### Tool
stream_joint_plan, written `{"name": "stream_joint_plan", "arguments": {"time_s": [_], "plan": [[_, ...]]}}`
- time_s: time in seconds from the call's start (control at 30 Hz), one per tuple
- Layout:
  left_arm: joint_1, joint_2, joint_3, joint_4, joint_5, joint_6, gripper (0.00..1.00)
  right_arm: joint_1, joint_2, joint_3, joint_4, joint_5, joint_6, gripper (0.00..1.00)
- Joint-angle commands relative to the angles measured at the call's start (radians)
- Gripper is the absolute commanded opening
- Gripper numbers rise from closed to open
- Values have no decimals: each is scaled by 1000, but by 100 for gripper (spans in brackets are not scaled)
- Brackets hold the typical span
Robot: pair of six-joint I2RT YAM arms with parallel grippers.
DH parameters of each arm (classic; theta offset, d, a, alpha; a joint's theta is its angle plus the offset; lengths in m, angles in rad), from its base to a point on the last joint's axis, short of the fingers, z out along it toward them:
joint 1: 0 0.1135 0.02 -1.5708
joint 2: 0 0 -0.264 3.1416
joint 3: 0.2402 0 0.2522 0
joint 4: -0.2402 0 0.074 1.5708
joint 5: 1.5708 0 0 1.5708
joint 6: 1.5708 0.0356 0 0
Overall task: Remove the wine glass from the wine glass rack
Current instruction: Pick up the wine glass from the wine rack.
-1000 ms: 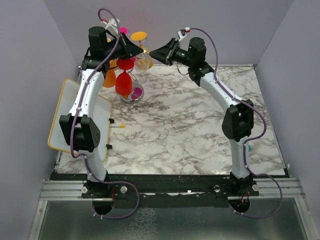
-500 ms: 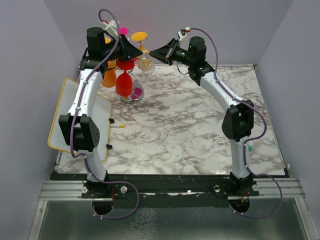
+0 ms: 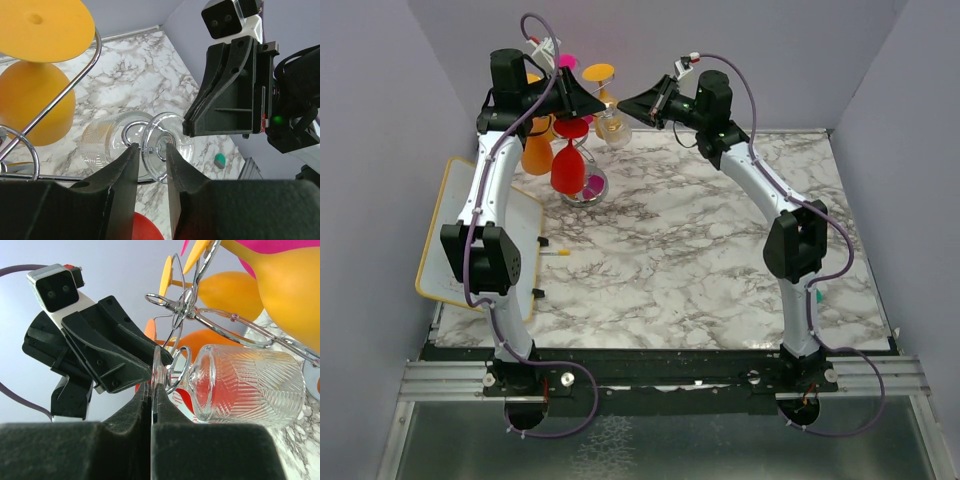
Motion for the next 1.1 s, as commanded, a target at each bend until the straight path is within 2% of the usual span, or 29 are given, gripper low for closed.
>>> {"name": "stream_joint_plan", "arguments": {"time_s": [0.0,0.2,0.3,0.5,0.6,0.77,0.83,1.0,1.07], "plan": [[-2,39,45,-52,93,7,29,11,30,68,-20,8,-6,1],[-1,53,66,-52,96,0,6,10,45,84,-39,5,-12,1],[-1,52,66,-52,91,1,0,11,44,84,-51,6,-20,1],[-2,48,66,-52,80,8,0,10,44,87,-46,6,-21,4],[-1,38,66,-44,50,4,0,10,38,81,-35,-8,-24,14],[6,32,47,31,42,-86,0,8,-2,45,-29,-2,-43,35],[14,21,20,67,47,-131,0,7,-25,21,-39,8,-63,39],[45,-47,-171,321,88,-328,0,4,-85,-66,-43,35,-91,49],[46,-58,-207,372,93,-369,0,3,-92,-77,-42,31,-92,52]]}}
